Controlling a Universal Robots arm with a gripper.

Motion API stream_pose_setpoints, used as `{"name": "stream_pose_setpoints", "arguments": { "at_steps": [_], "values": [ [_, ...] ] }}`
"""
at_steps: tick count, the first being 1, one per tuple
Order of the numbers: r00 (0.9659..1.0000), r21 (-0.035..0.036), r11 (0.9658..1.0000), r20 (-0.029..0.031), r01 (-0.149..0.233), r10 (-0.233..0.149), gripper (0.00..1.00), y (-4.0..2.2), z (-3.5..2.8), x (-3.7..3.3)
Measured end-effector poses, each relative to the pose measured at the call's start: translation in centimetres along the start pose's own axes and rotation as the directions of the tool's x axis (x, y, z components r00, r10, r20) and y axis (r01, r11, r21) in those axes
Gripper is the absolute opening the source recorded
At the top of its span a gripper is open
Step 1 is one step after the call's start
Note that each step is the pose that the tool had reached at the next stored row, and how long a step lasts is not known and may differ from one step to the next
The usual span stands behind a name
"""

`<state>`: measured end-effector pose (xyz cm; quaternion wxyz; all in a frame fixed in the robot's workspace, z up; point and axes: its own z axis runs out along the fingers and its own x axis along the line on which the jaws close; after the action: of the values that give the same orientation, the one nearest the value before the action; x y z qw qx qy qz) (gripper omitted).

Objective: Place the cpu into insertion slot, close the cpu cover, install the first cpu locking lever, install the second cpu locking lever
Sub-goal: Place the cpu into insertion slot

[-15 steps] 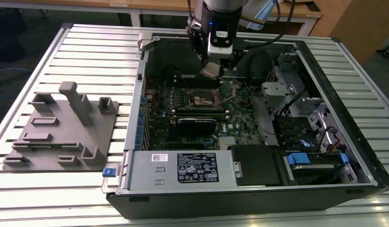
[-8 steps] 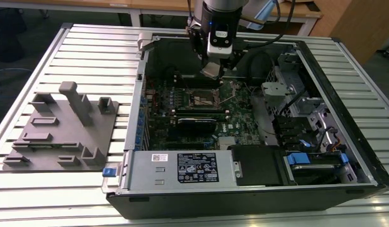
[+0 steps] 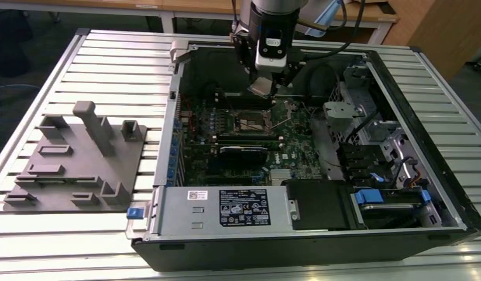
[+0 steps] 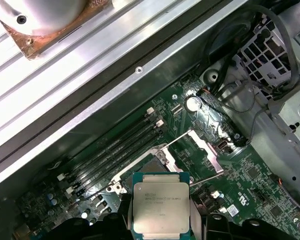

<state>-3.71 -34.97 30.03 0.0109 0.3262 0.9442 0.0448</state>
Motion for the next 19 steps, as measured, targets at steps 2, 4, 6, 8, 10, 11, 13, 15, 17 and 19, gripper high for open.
{"name": "stream_pose_setpoints", "arguments": {
  "at_steps": [2, 4, 6, 8, 10, 11, 13, 15, 17, 19],
  "values": [
    [1.0, -0.0001, 1.0, 0.0002, -0.003, 0.003, 0.54, 0.0, 0.0, 0.0],
    [1.0, -0.0002, 1.0, 0.0008, -0.009, 0.009, 0.54, 0.0, 0.01, 0.0],
    [0.9998, -0.0003, 0.9998, 0.0019, -0.021, 0.021, 0.54, 0.0, 0.01, 0.0],
    [0.9996, -0.0004, 0.9996, 0.0024, -0.027, 0.027, 0.54, 0.0, 0.01, 0.0],
    [0.9996, -0.0003, 0.9996, 0.0025, -0.027, 0.027, 0.54, 0.0, 0.01, 0.0],
    [0.9996, -0.0003, 0.9996, 0.0025, -0.027, 0.027, 0.54, 0.0, 0.01, 0.0],
    [0.9992, -0.0006, 0.9992, 0.0036, -0.039, 0.039, 0.54, 0.0, 0.03, 0.0],
    [0.9975, -0.001, 0.9975, 0.0065, -0.071, 0.071, 0.54, -0.01, 0.05, 0.0],
    [0.9943, -0.0015, 0.9944, 0.0097, -0.106, 0.106, 0.54, -0.01, 0.09, 0.0],
    [0.9896, -0.0023, 0.9897, 0.0131, -0.143, 0.143, 0.54, -0.01, 0.12, 0.0]
  ]
}}
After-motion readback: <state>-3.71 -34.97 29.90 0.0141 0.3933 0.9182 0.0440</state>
